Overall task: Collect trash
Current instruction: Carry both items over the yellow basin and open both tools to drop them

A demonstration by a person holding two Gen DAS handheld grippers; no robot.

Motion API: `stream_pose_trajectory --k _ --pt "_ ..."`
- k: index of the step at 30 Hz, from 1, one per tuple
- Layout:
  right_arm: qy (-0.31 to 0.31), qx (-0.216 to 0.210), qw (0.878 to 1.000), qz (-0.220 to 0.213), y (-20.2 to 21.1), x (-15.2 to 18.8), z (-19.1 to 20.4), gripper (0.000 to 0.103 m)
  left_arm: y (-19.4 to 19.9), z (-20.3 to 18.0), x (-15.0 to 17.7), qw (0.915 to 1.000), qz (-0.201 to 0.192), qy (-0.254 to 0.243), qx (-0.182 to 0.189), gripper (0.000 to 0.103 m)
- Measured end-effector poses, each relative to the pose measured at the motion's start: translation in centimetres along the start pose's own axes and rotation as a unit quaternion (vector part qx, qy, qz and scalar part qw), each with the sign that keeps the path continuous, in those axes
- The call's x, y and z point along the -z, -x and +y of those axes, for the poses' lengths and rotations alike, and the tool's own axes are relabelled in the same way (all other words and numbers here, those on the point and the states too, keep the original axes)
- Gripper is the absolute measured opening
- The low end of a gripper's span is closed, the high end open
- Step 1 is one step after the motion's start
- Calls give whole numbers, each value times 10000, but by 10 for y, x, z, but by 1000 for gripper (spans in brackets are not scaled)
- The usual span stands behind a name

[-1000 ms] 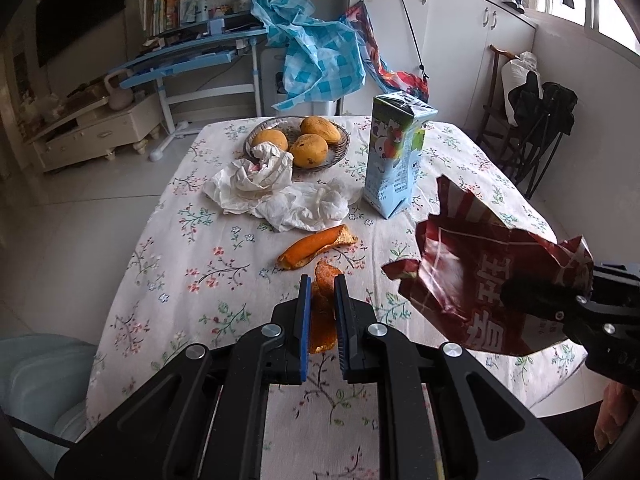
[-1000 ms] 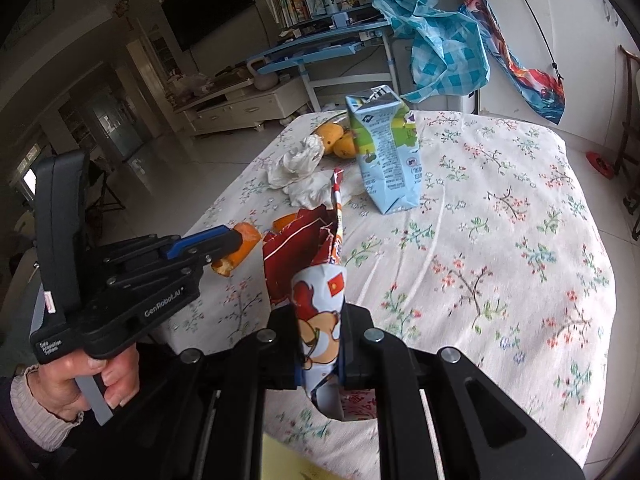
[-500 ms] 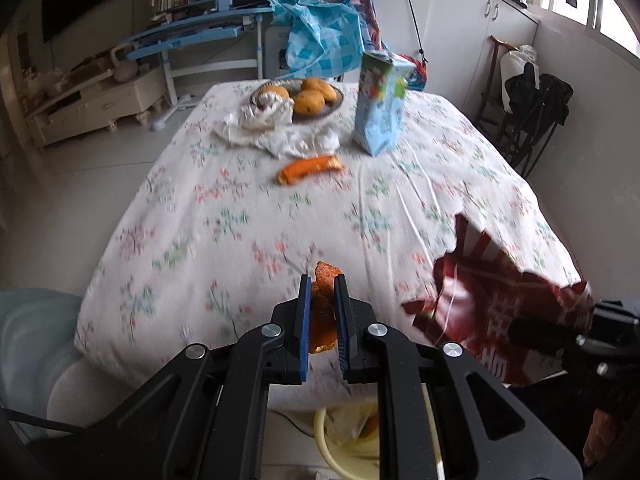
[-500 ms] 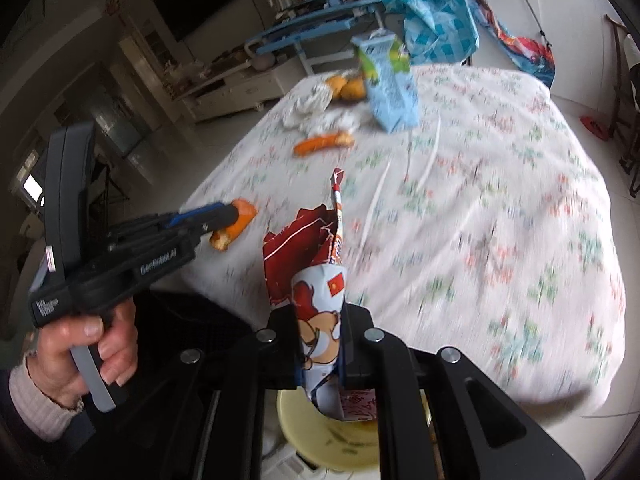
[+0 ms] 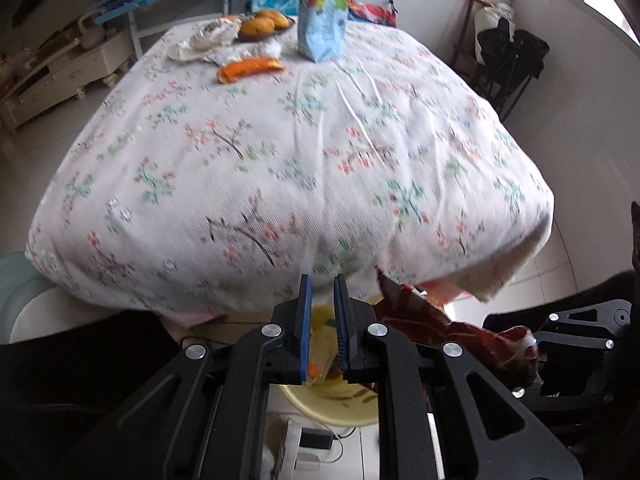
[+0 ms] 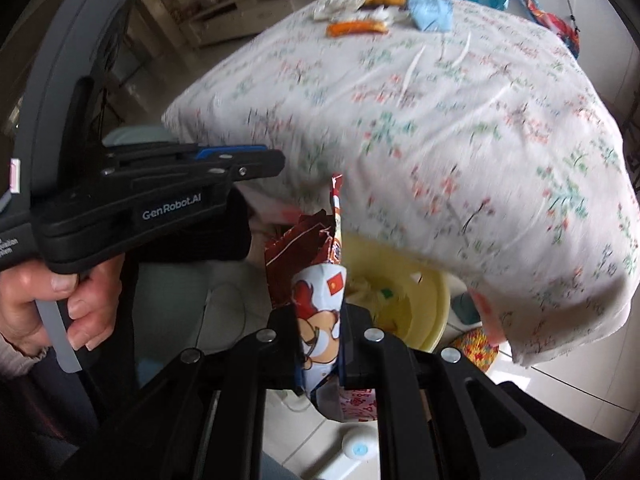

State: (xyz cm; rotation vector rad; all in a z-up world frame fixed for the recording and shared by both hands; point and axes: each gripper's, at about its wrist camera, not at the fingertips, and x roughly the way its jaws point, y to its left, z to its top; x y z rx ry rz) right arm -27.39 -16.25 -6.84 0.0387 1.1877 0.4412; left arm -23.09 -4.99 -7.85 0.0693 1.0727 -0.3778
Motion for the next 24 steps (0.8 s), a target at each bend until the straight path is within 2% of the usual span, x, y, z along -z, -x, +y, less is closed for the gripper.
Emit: stream_pose_trajectory --k 6,8,11,17,24 --pt "-44 226 9994 256 -17 6 -3 16 -16 -6 10 9994 277 -176 -111 12" --pt "-159 288 9992 207 -17 6 -8 31 -19 -5 11 9992 345 -167 -119 16" --pt "-369 361 9987 -7 -10 6 -17 37 -15 0 9 9995 227 -90 -186 27" --pt "-531 386 9956 -670 6 1 -25 38 -2 13 1 9997 -37 149 -199 28" --pt "-565 341 9864 -1506 35 -5 -15 43 30 21 -15 9970 -678 288 -233 32"
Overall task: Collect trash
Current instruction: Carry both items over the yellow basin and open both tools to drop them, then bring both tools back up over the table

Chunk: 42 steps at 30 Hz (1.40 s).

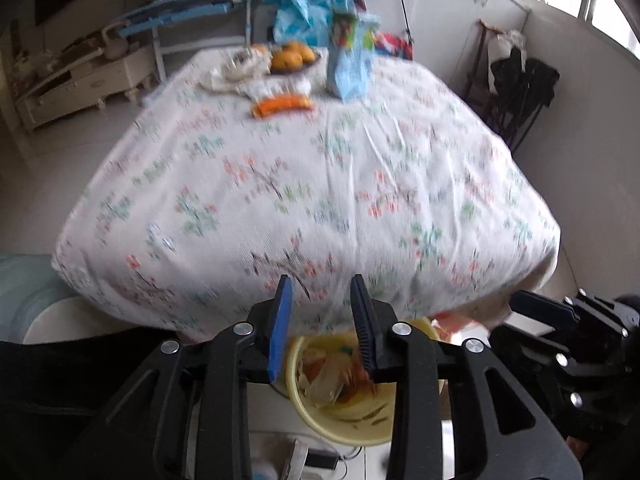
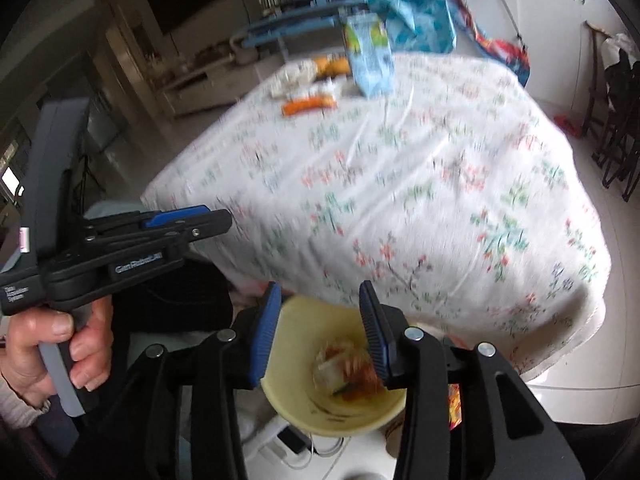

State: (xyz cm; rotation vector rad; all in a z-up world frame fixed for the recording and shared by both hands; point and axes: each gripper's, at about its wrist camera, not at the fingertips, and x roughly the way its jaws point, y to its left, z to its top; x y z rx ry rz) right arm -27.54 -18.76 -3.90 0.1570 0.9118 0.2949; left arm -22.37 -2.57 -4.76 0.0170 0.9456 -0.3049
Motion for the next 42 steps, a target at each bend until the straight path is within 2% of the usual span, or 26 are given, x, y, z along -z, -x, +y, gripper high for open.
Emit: stream_pose_trajectory --k 2,5,11,16,20,29,36,40,42 --pt "36 -38 9998 -171 8 -3 6 46 7 5 -6 9998 -153 74 -63 37" --pt "37 -204 9995 -224 11 -3 13 46 15 21 -13 9989 -328 292 -158 39" --pt "233 -404 9985 -271 17 -10 33 46 17 44 -19 9976 -315 563 -257 39" --pt "360 -390 9977 -411 21 -31 36 48 23 46 -30 9971 -482 385 -445 42" --pt "376 -308 9961 -732 21 -61 29 50 18 45 -48 9964 -568 242 -576 45" --pt "506 304 9888 -1368 -1 -108 5 50 -9 41 -99 9950 -726 36 -690 45" --pt "474 420 9825 -1754 -13 -153 -8 55 -24 32 -134 9930 -926 -168 -708 45" --pt "358 394 9811 -1862 -28 -159 -13 59 -31 25 -149 9916 -1055 -277 -696 45" --pt "132 329 9837 -1763 -37 -155 -19 60 -38 24 -150 9908 -1107 -273 -730 46"
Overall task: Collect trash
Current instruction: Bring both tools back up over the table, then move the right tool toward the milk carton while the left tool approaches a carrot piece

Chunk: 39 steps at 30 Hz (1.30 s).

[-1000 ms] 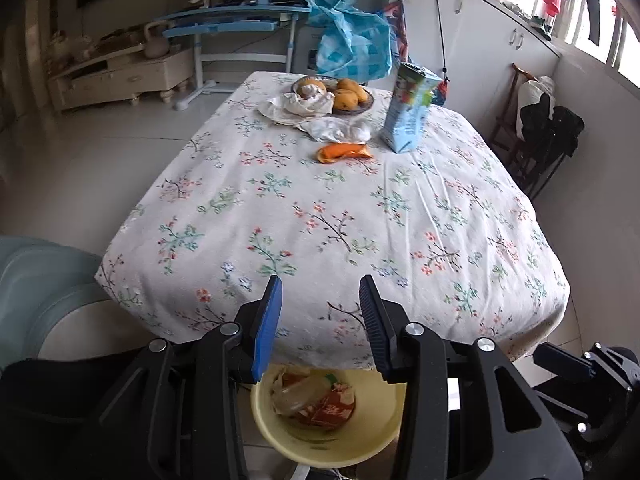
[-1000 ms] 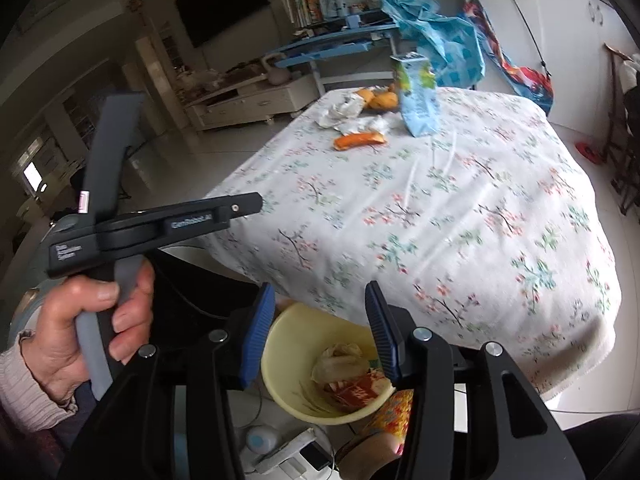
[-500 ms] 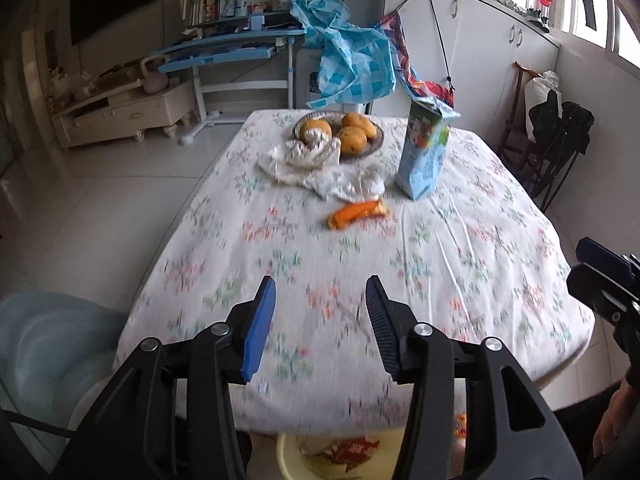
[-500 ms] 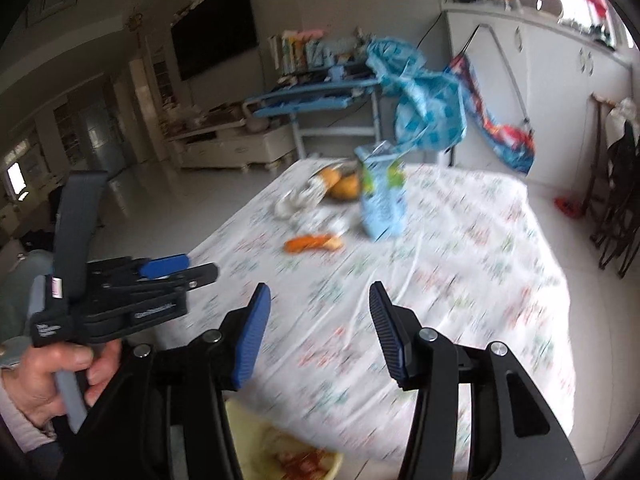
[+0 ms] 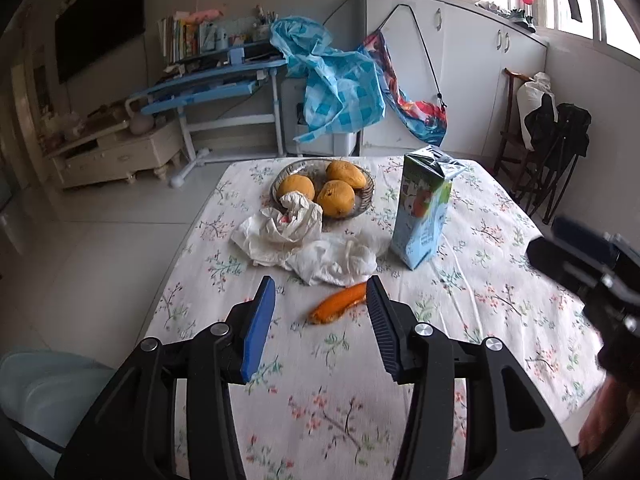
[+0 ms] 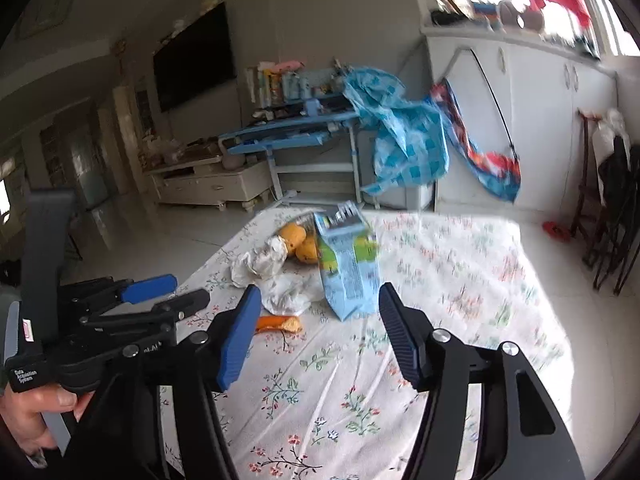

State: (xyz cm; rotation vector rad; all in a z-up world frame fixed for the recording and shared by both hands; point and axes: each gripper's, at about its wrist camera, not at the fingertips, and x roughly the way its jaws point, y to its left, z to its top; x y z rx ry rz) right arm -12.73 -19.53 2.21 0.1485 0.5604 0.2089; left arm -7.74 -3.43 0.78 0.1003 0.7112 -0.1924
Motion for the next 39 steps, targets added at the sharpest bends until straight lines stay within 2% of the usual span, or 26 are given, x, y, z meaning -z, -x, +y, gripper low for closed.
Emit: stream_pose_trajectory --k 4,6,10,18,39 --pt "-136 -54 9998 160 -12 1 -3 63 -16 -2 5 9996 260 108 -18 46" --pt "-200 -60 9995 217 -16 2 -4 65 -14 -4 3 9997 205 93 -19 47" --pt "-367 -108 9986 354 -26 4 -8 66 -14 -3 2 9998 140 79 -83 54" --pt "-405 -153 9980 459 -35 4 -10 69 -21 6 0 9993 244 245 -107 54" --pt "-398 -133 9972 618 -46 5 -13 74 -29 6 1 9991 331 224 -123 56"
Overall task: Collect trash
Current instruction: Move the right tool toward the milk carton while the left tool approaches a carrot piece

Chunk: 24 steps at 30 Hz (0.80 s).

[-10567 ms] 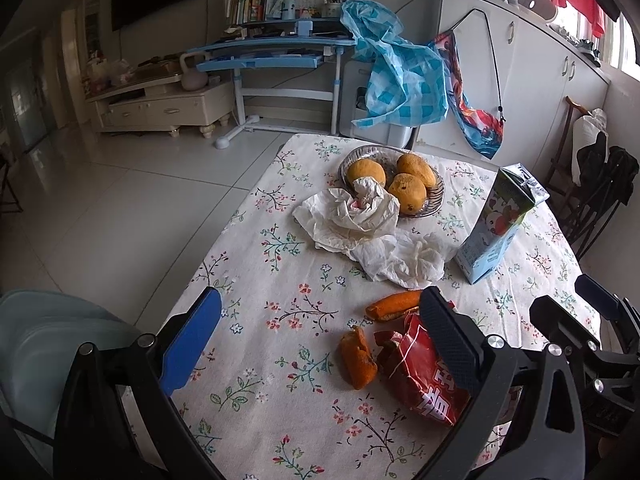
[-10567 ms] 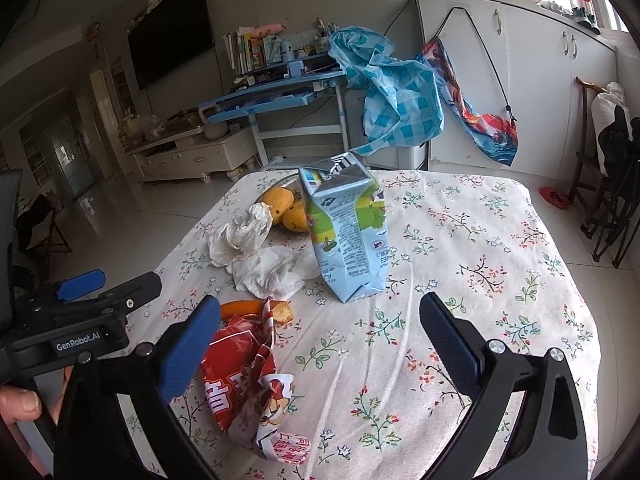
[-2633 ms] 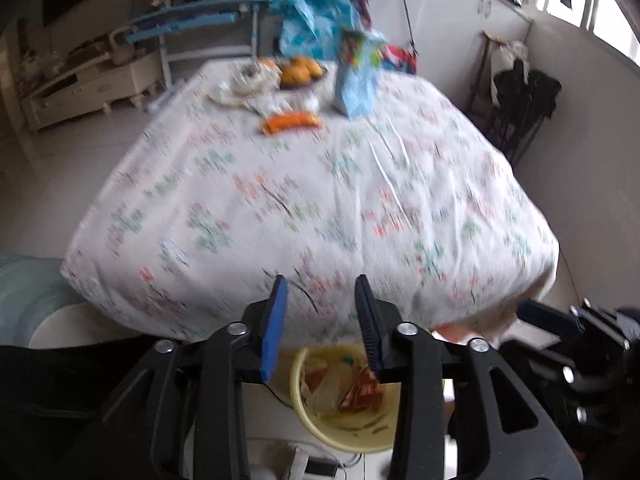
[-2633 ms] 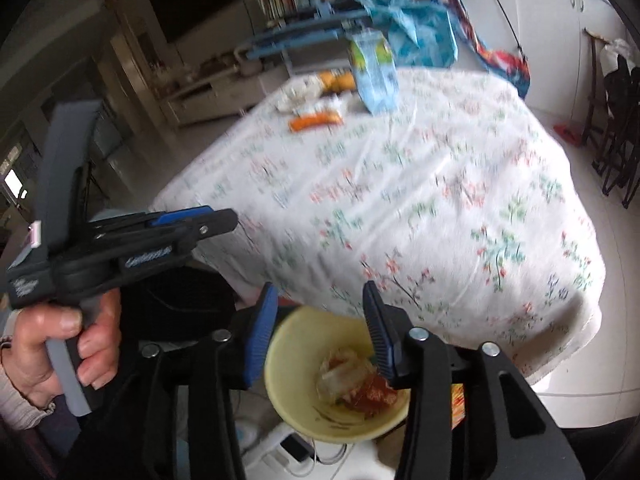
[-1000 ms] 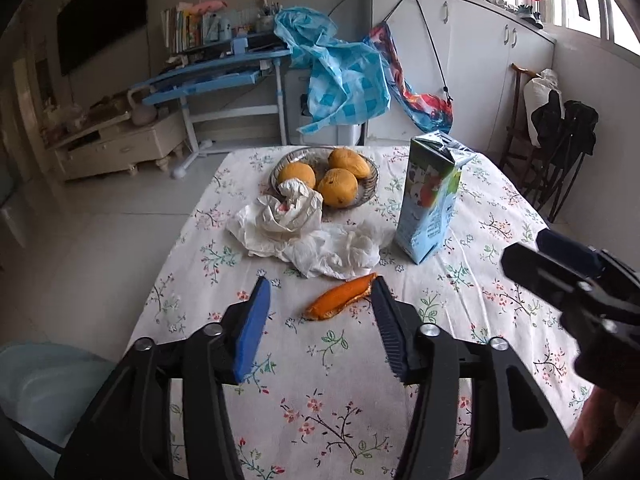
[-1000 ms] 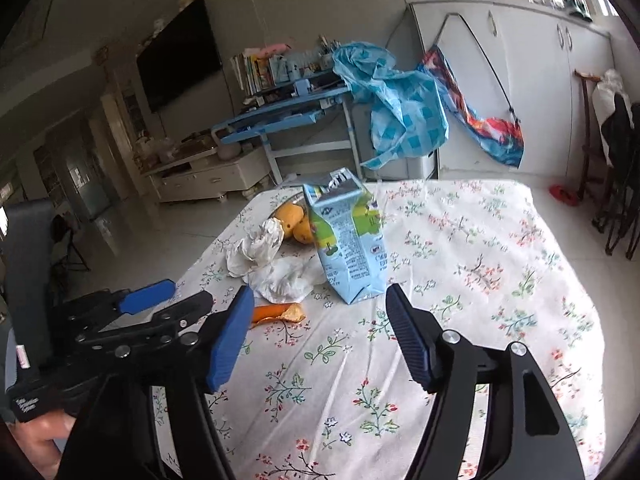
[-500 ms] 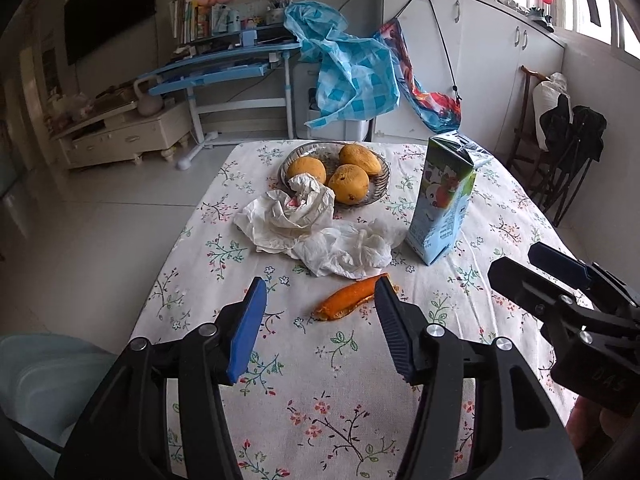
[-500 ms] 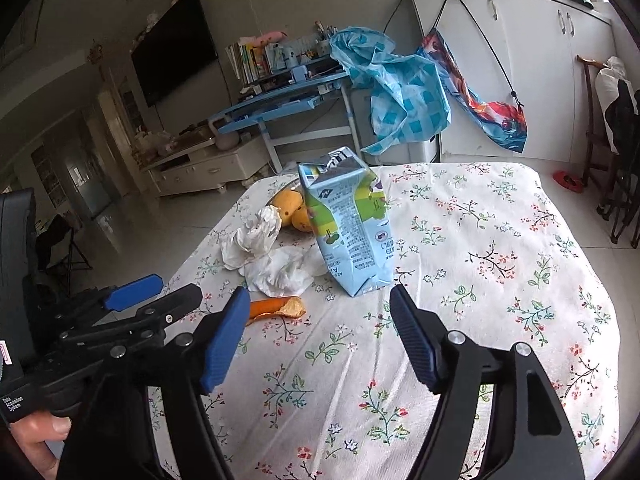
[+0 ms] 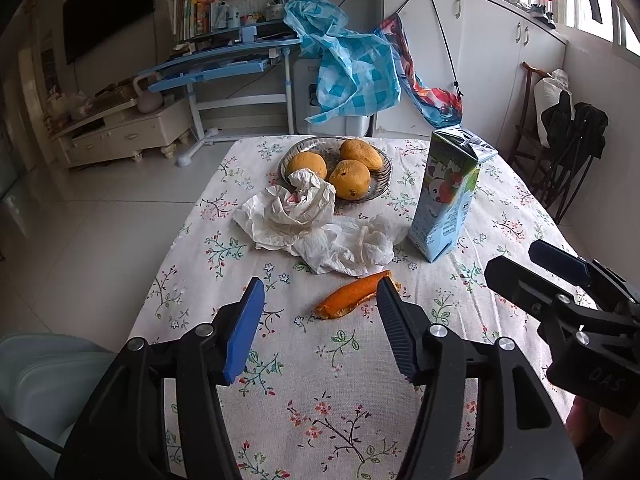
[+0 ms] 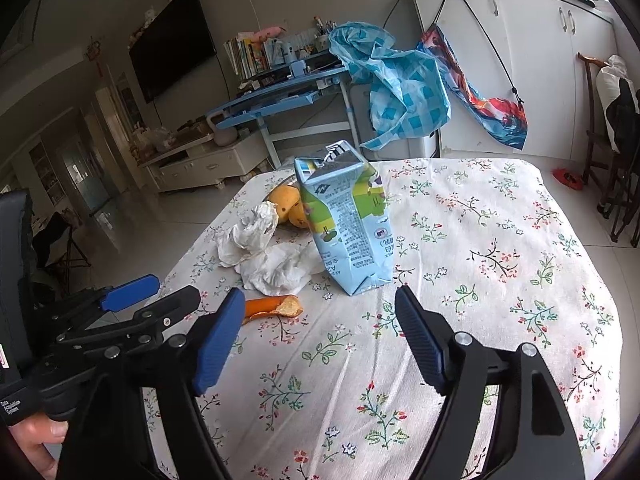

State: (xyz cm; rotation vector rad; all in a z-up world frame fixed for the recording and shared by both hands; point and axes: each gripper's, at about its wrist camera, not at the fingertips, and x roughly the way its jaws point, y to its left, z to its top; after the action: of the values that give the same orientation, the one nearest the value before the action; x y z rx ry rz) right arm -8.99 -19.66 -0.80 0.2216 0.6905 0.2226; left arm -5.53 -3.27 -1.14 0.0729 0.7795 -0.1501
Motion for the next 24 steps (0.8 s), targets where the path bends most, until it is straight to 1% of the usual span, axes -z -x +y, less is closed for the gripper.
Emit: stream_pose_trajectory --k 24 --pt "62 69 10000 36 -11 -4 0 78 -3 1 0 10000 27 35 6 58"
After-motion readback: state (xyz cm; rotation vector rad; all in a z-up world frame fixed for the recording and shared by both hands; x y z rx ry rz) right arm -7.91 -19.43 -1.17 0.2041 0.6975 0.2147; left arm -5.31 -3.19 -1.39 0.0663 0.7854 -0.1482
